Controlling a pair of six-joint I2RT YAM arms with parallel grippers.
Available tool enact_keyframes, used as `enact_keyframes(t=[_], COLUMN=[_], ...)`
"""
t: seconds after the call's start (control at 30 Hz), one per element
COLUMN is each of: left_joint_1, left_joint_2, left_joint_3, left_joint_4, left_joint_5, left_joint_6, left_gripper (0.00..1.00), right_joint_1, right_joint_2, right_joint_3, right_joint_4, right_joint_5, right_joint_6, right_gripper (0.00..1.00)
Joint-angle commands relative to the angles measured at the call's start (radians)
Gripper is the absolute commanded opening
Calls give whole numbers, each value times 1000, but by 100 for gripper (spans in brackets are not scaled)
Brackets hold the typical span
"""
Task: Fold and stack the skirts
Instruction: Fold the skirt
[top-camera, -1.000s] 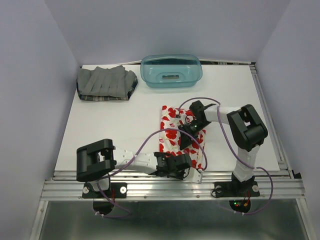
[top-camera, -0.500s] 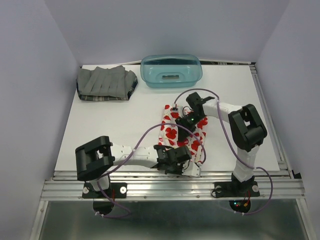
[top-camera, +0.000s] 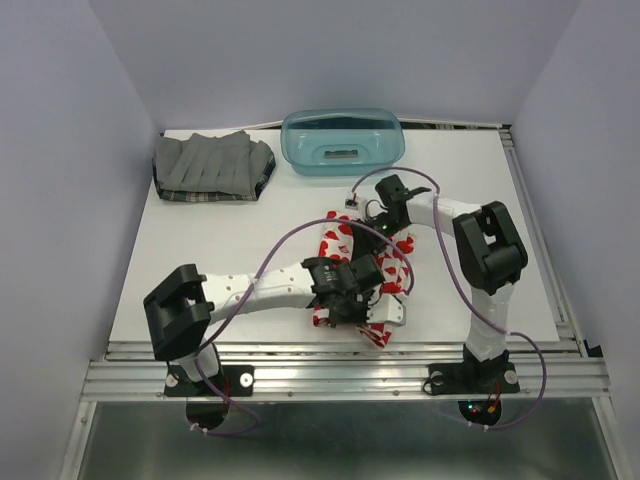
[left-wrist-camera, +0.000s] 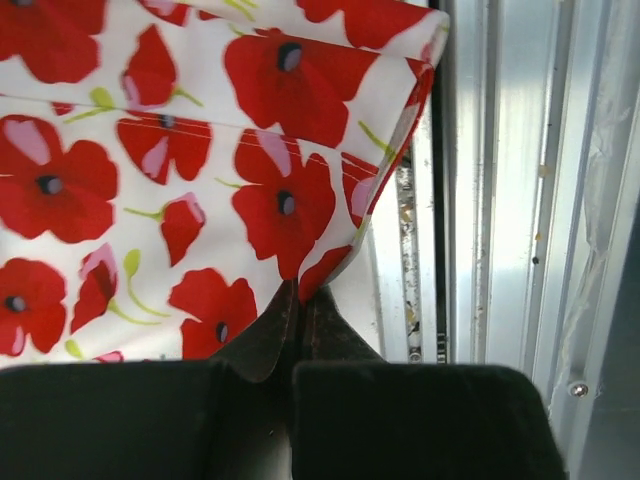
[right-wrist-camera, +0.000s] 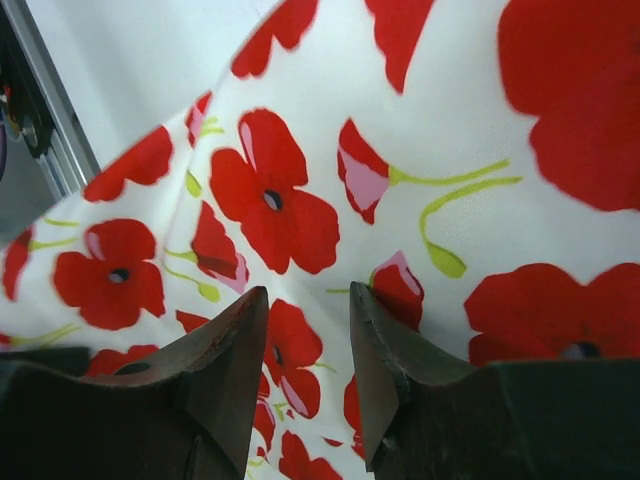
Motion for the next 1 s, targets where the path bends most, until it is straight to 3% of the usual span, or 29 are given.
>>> enact_keyframes(t=[0.0, 0.17, 0.33, 0.57, 0.83, 0.97], left_joint_1=[61, 124, 159, 155, 127, 127], left_joint_2=[-47, -6, 16, -18, -50, -40], left_joint_3=[140, 294, 338, 240, 151, 162], left_joint_4=[-108, -197, -226, -211, -177, -167], left_joint_5=[26, 9, 15, 128, 167, 165], left_joint_6=[26, 73, 112, 147, 124, 118], left_gripper=[0, 0, 0, 0, 0, 0], right_joint_1=[21, 87, 112, 74, -61, -81], right_joint_2=[36, 47, -13, -49, 63, 121], right_joint_3=[-84, -173, -187, 17, 291, 328], right_joint_4=[85, 119, 119, 16, -122, -159], right_joint_5=[-69, -95, -121, 27, 109, 208], right_joint_6=[23, 18, 32, -14, -65, -97], right_gripper=[44, 42, 43, 52, 58, 60])
